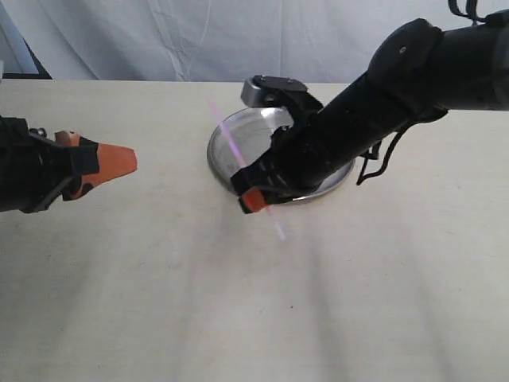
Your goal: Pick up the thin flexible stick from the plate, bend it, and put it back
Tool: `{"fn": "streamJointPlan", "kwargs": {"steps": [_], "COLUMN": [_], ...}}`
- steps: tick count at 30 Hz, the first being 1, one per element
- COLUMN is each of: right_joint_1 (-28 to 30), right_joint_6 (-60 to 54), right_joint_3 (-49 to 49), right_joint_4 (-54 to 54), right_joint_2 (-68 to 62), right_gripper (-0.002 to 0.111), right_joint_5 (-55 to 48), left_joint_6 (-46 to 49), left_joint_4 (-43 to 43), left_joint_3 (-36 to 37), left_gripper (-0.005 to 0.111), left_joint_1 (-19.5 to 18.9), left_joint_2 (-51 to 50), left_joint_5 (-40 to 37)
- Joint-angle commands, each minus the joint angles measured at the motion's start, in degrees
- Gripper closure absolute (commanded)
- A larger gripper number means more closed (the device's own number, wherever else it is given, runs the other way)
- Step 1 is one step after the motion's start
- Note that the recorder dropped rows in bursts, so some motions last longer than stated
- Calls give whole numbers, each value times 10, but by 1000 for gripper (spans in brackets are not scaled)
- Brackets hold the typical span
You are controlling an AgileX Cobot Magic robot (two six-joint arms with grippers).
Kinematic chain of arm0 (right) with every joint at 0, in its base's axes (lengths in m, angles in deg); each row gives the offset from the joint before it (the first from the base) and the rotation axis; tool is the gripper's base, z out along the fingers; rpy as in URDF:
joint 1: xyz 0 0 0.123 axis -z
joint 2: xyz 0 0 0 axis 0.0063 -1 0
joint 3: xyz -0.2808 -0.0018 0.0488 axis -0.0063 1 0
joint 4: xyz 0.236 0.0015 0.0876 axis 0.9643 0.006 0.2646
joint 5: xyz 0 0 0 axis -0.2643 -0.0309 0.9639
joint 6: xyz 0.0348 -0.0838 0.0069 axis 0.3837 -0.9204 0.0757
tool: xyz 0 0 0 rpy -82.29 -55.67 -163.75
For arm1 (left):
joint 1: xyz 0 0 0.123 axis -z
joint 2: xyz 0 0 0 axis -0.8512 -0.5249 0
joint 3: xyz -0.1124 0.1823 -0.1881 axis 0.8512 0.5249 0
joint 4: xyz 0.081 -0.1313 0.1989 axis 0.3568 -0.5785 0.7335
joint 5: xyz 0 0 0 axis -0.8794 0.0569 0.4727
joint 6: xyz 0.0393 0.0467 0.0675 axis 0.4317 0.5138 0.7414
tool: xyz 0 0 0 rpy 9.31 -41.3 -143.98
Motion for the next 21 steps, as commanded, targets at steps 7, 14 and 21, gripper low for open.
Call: {"fn": "streamJointPlan", "kwargs": {"steps": [7,14,21], "right_joint_1": [-86,-112,-119], "right_joint_6": [-60,-115,-170], "right_joint_3": [3,3,3], "right_joint_4": [66,139,227], "right_joint_2": [-1,-1,-1], "right_gripper": [108,108,108], "right_joint_5": [-65,-80,-83], "left_joint_6": [-10,-6,-6], "left_joint_4": [-30,-30,-32], "left_joint_3": [-2,-2,-2], "left_gripper": [58,58,58], "left_joint_1": [3,3,3], "left_joint_2": [1,1,1], "left_joint_5": [-30,-30,-27]}}
